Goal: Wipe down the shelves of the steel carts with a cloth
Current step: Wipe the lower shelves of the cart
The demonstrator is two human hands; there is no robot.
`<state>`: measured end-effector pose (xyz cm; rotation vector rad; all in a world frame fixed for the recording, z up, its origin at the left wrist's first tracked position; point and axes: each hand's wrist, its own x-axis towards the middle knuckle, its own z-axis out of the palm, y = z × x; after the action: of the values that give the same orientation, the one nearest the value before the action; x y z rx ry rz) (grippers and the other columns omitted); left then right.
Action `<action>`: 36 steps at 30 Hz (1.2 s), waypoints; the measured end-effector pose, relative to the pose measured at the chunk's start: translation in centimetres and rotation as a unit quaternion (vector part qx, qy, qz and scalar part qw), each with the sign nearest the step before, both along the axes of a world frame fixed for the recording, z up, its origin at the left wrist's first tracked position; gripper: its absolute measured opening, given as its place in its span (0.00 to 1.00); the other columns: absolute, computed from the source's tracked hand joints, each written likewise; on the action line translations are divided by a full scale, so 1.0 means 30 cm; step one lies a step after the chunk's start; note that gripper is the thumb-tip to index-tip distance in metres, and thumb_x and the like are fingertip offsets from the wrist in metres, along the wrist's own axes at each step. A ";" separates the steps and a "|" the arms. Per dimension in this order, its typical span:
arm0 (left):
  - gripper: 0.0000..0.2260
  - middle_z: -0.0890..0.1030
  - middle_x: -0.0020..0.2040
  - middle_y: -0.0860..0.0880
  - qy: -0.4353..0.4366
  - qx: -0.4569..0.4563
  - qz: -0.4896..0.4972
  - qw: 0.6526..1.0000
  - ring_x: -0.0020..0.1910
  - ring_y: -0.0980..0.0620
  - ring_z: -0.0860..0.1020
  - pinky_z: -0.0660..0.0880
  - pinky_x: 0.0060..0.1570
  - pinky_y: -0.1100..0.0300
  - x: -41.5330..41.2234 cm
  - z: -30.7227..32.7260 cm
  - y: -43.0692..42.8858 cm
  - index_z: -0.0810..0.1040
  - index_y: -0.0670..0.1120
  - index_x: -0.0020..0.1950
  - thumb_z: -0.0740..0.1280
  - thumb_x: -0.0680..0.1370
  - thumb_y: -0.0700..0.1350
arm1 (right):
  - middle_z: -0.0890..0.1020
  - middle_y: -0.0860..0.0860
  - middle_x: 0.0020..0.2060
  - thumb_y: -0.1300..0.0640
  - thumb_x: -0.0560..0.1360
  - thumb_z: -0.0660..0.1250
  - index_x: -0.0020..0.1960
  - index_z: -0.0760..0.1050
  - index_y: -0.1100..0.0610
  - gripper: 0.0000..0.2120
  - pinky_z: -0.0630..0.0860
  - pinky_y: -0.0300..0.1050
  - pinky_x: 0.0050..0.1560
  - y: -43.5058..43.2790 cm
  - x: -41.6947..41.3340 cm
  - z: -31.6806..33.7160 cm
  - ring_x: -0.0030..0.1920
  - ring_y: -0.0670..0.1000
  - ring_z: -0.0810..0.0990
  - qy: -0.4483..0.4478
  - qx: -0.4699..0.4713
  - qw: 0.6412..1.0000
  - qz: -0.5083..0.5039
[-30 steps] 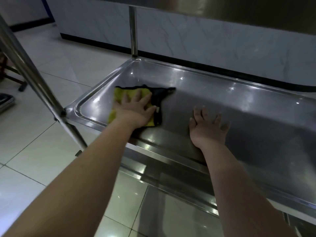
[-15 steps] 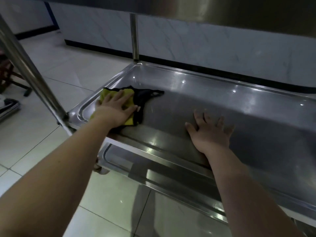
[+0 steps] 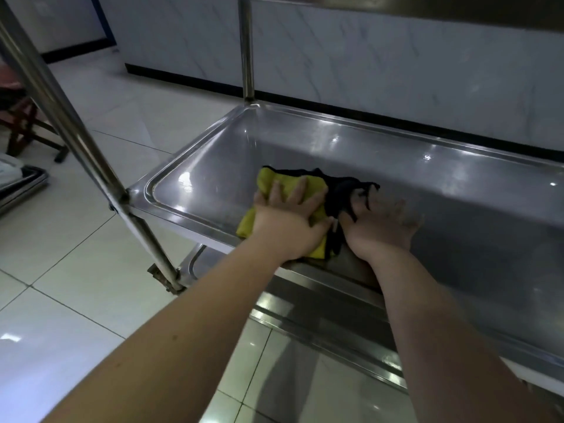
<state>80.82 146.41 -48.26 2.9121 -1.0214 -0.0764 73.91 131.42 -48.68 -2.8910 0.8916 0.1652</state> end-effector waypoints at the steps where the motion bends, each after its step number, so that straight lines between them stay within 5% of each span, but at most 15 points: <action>1: 0.27 0.45 0.80 0.55 -0.008 -0.007 -0.018 1.000 0.78 0.40 0.47 0.49 0.72 0.37 -0.023 -0.004 -0.019 0.44 0.66 0.77 0.43 0.78 0.68 | 0.39 0.45 0.78 0.38 0.81 0.41 0.78 0.40 0.41 0.28 0.39 0.75 0.69 -0.001 -0.001 -0.001 0.76 0.66 0.37 0.000 -0.002 1.000 -0.001; 5: 0.28 0.47 0.80 0.58 0.012 -0.043 -0.012 0.999 0.79 0.46 0.49 0.46 0.74 0.41 0.043 0.005 0.066 0.46 0.69 0.76 0.46 0.76 0.71 | 0.42 0.44 0.79 0.35 0.80 0.42 0.78 0.43 0.40 0.28 0.38 0.74 0.70 -0.001 -0.006 0.001 0.77 0.65 0.38 -0.024 0.004 1.000 0.000; 12: 0.32 0.47 0.80 0.56 0.032 0.018 0.198 0.980 0.78 0.45 0.50 0.47 0.74 0.39 0.291 0.036 0.455 0.44 0.68 0.76 0.44 0.73 0.75 | 0.45 0.46 0.79 0.33 0.79 0.42 0.77 0.42 0.37 0.29 0.39 0.74 0.70 0.007 -0.008 -0.001 0.77 0.66 0.40 -0.027 -0.003 1.000 -0.003; 17: 0.32 0.45 0.80 0.54 0.036 0.038 0.250 0.967 0.78 0.42 0.49 0.44 0.73 0.36 0.236 0.043 0.449 0.44 0.65 0.78 0.41 0.75 0.73 | 0.44 0.47 0.79 0.34 0.79 0.42 0.78 0.42 0.38 0.29 0.40 0.75 0.69 0.012 -0.012 -0.001 0.76 0.67 0.39 -0.015 -0.008 1.000 -0.002; 21: 0.31 0.46 0.80 0.54 0.031 0.010 0.181 0.983 0.78 0.41 0.49 0.46 0.72 0.36 0.039 0.044 0.267 0.46 0.64 0.77 0.42 0.75 0.72 | 0.45 0.48 0.79 0.35 0.80 0.43 0.78 0.43 0.40 0.28 0.39 0.75 0.69 0.005 -0.007 0.012 0.76 0.67 0.40 -0.023 0.011 1.000 0.005; 23: 0.31 0.48 0.80 0.53 0.011 -0.003 0.110 0.994 0.78 0.40 0.50 0.48 0.71 0.35 -0.102 0.035 0.143 0.47 0.64 0.77 0.43 0.76 0.71 | 0.50 0.47 0.79 0.37 0.81 0.45 0.78 0.47 0.38 0.27 0.36 0.72 0.71 -0.021 -0.002 0.010 0.77 0.63 0.41 -0.085 0.108 0.990 -0.019; 26: 0.31 0.49 0.80 0.51 0.010 -0.010 0.003 1.000 0.78 0.39 0.49 0.42 0.69 0.32 -0.315 0.025 -0.056 0.47 0.61 0.78 0.42 0.76 0.69 | 0.61 0.46 0.76 0.35 0.75 0.54 0.76 0.55 0.36 0.30 0.41 0.60 0.76 -0.075 -0.041 0.052 0.78 0.55 0.51 -0.239 0.354 0.904 -0.027; 27: 0.31 0.48 0.80 0.50 0.023 -0.001 -0.025 0.999 0.78 0.38 0.47 0.40 0.68 0.31 -0.372 0.029 -0.119 0.47 0.60 0.78 0.42 0.77 0.69 | 0.64 0.47 0.75 0.38 0.75 0.57 0.75 0.61 0.40 0.29 0.47 0.54 0.76 -0.098 -0.064 0.069 0.77 0.53 0.57 -0.266 0.371 0.890 -0.014; 29: 0.30 0.45 0.80 0.49 0.051 0.021 -0.073 0.996 0.77 0.36 0.43 0.36 0.66 0.29 -0.456 0.040 -0.238 0.46 0.59 0.79 0.43 0.78 0.67 | 0.68 0.50 0.73 0.49 0.79 0.60 0.72 0.69 0.47 0.21 0.57 0.47 0.73 -0.155 -0.127 0.106 0.74 0.54 0.64 -0.247 0.293 0.924 -0.003; 32: 0.30 0.45 0.80 0.48 0.058 0.055 -0.157 0.984 0.77 0.36 0.41 0.36 0.66 0.28 -0.535 0.062 -0.383 0.46 0.56 0.79 0.45 0.80 0.64 | 0.73 0.49 0.68 0.48 0.78 0.60 0.66 0.72 0.39 0.17 0.64 0.55 0.71 -0.263 -0.237 0.125 0.69 0.56 0.69 -0.188 0.227 0.955 -0.044; 36: 0.29 0.50 0.80 0.49 0.091 0.008 -0.200 0.976 0.78 0.40 0.45 0.39 0.70 0.31 -0.544 0.069 -0.452 0.53 0.56 0.79 0.49 0.79 0.63 | 0.75 0.46 0.64 0.45 0.81 0.54 0.65 0.72 0.38 0.15 0.51 0.60 0.73 -0.345 -0.346 0.118 0.71 0.56 0.63 -0.111 0.166 0.977 -0.077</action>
<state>64.50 132.86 -46.17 2.6038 -1.5536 -0.3615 63.53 121.07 -45.13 -2.4643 0.9401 -0.0212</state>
